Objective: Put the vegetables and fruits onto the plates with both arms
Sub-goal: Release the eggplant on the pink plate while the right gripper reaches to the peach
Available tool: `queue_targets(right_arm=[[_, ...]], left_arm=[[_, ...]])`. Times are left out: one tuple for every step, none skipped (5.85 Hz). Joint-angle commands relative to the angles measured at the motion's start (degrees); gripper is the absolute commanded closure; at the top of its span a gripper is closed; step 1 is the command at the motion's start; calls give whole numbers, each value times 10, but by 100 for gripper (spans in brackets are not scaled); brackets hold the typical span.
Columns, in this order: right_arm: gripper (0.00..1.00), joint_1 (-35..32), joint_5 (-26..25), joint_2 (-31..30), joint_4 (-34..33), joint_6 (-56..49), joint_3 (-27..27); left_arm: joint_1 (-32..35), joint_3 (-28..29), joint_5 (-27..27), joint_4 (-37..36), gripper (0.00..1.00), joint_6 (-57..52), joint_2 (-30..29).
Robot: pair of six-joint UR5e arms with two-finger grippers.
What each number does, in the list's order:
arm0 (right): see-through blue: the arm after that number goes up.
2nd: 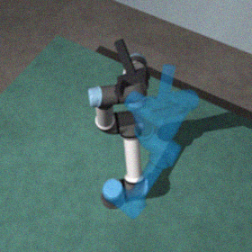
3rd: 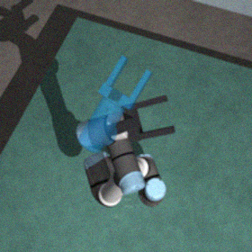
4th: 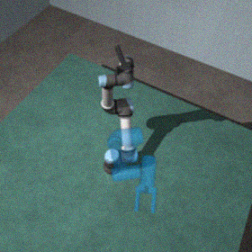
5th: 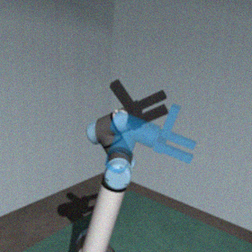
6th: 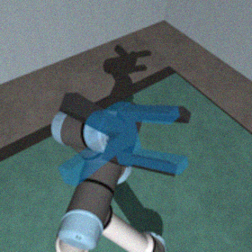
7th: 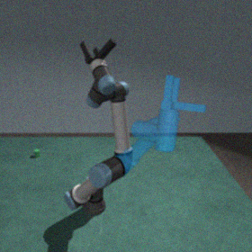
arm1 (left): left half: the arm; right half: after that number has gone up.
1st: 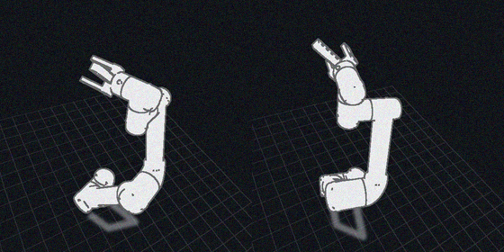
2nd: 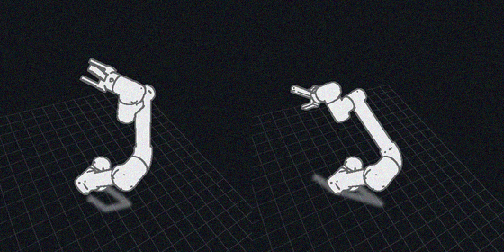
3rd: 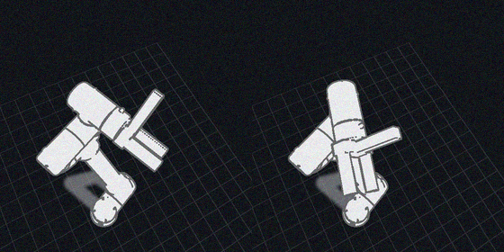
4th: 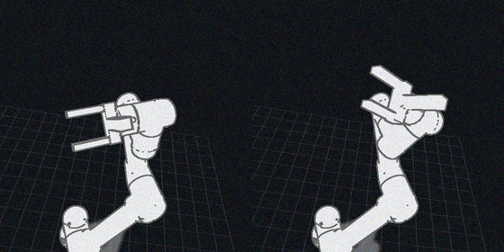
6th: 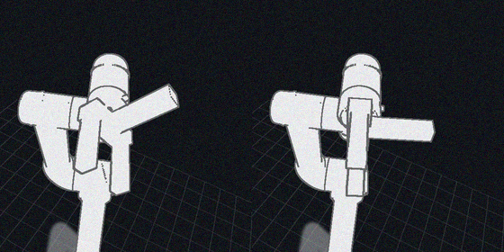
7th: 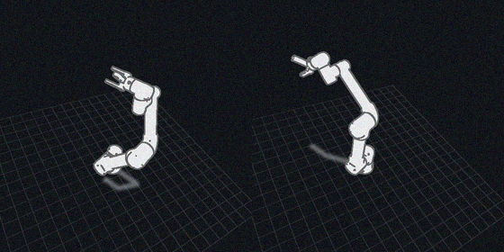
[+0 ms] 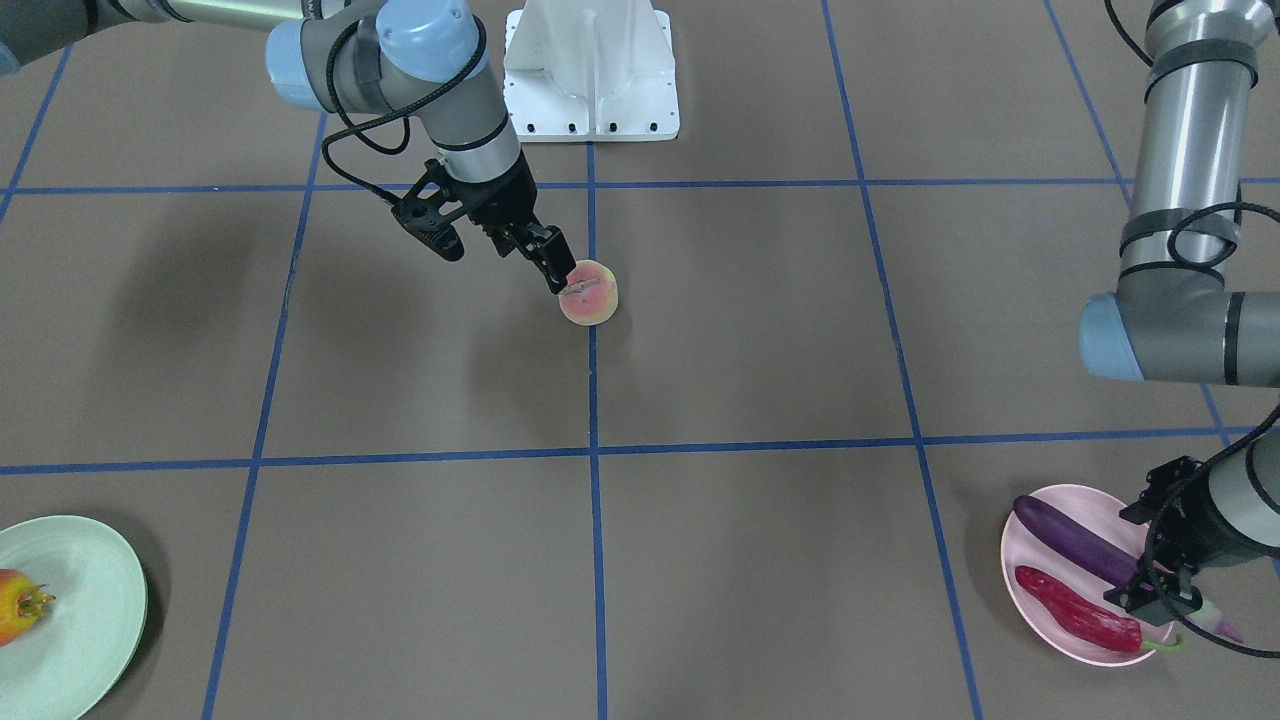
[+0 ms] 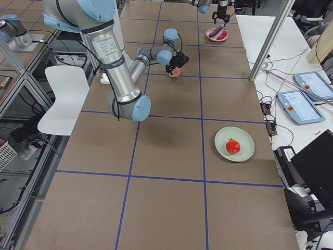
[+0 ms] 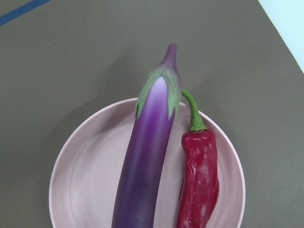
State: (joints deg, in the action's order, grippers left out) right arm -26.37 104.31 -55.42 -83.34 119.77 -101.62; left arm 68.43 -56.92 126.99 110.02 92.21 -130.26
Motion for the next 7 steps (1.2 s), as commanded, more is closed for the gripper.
queue_targets(right_arm=[[0, 22, -10, 28, -7, 25, 35], [0, 24, -10, 39, -6, 35, 54], [0, 24, -9, 44, -6, 36, 56], [0, 24, -9, 49, -3, 38, 57], [0, 24, -9, 56, -5, 38, 59], [0, 24, -9, 56, -2, 58, 66], [0, 24, -10, 58, -1, 60, 72]], left_arm=[[-1, -33, -1, -12, 0, 5, 4], [-2, -69, 0, -24, 0, 5, 8], [-5, -100, 1, -25, 0, -1, 19], [-11, -121, 1, -25, 0, -1, 29], [-12, -161, 1, -24, 0, -3, 57], [-19, -225, 3, -26, 0, -68, 112], [-22, -289, 4, -25, 0, -136, 172]])
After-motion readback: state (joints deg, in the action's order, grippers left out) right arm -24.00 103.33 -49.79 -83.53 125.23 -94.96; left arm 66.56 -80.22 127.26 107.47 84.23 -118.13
